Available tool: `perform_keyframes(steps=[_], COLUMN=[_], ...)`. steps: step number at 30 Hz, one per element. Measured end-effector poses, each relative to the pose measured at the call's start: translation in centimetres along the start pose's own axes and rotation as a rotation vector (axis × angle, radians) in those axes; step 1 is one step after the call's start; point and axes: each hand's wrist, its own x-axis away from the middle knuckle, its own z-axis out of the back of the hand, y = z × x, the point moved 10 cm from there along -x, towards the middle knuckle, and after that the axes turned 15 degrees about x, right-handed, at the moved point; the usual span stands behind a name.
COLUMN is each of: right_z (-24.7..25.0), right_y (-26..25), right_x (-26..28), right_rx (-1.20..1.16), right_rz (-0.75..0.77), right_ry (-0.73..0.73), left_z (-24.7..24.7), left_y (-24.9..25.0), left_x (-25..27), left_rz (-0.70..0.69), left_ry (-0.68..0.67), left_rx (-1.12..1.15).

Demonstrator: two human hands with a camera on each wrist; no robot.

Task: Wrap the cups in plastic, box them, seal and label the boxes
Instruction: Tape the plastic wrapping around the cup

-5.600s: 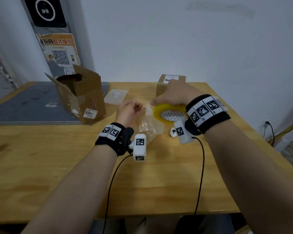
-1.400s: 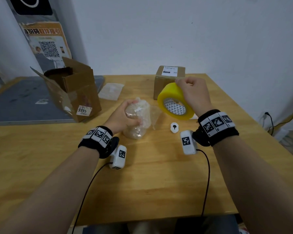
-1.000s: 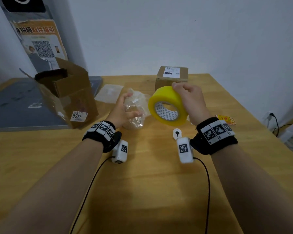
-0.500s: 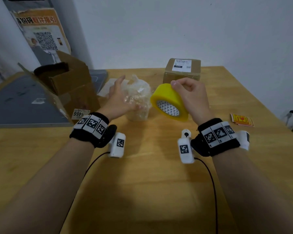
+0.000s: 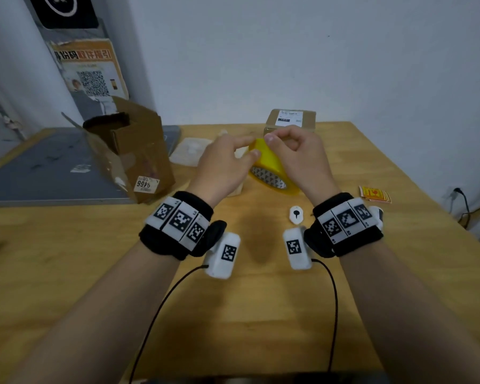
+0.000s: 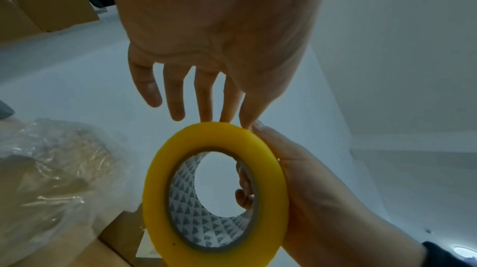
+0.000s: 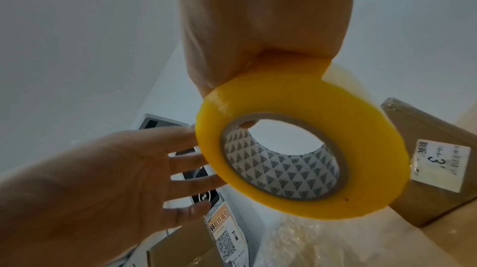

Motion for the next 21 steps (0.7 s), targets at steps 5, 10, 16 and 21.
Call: perform_keyframes(steps=[5,10,16,21], right_z=[0.3,0.7,0.4,-1.6], right_y=[-1.1,-1.6,-0.5,2.3], right_x=[0.5,0.8,2.0,3.4], right_rx=[0.046,-0.022,0.017,0.051], right_rz=[0.011,0.004,0.014,0.005], right_ry=[0.002,0.018,0.002,-0.077], left_z=[0.9,0.8,1.1,-1.3], left_y=[0.7,-0.5,-1.5,-5.5], left_x=[0.9,1.0,2.1,2.2], left_rz=[-0.034,0.096,0.064,0.234], left_ry=[0.085,0.045,0.117,0.087], left_rx=[0.136,0.228,0.292,0.368])
